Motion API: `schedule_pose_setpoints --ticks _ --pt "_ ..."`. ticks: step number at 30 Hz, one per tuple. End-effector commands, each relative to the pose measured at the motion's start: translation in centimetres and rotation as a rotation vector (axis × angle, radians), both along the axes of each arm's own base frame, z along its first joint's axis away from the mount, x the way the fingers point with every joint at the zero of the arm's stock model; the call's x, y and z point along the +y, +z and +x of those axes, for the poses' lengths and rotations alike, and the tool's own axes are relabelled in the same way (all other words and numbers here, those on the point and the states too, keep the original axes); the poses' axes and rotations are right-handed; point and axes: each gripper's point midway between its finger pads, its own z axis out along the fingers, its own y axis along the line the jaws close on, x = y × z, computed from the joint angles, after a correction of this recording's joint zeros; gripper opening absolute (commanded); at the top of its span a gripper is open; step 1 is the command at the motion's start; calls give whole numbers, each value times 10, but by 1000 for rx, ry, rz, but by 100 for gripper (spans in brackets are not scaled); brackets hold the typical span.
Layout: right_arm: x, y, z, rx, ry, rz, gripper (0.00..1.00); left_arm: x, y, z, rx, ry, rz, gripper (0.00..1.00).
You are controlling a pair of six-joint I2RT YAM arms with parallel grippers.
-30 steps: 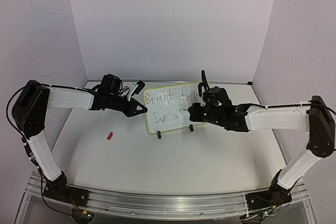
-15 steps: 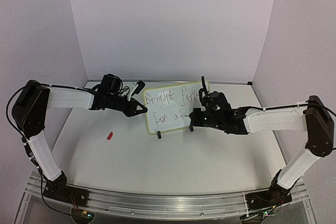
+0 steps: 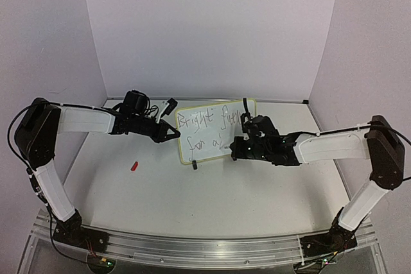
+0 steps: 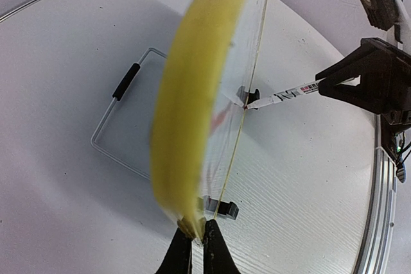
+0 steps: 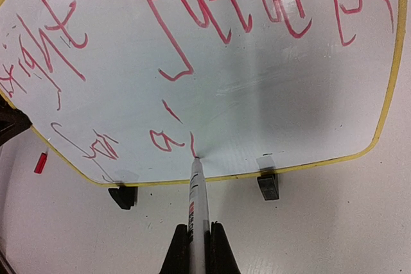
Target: Write a sentence on the whiteboard
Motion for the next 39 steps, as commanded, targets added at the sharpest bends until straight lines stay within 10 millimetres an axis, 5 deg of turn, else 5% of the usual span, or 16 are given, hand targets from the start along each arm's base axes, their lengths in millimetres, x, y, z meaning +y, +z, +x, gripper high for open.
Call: schedule_pose_setpoints --ticks 1,19,39 --pt "-4 -5 4 7 -27 -16 0 10 0 15 -47 54 68 0" --pt "-25 73 4 -156 -63 23 0 11 1 16 -49 55 73 0" --pt "-9 73 23 -167 -38 9 0 11 -1 15 -45 55 73 0"
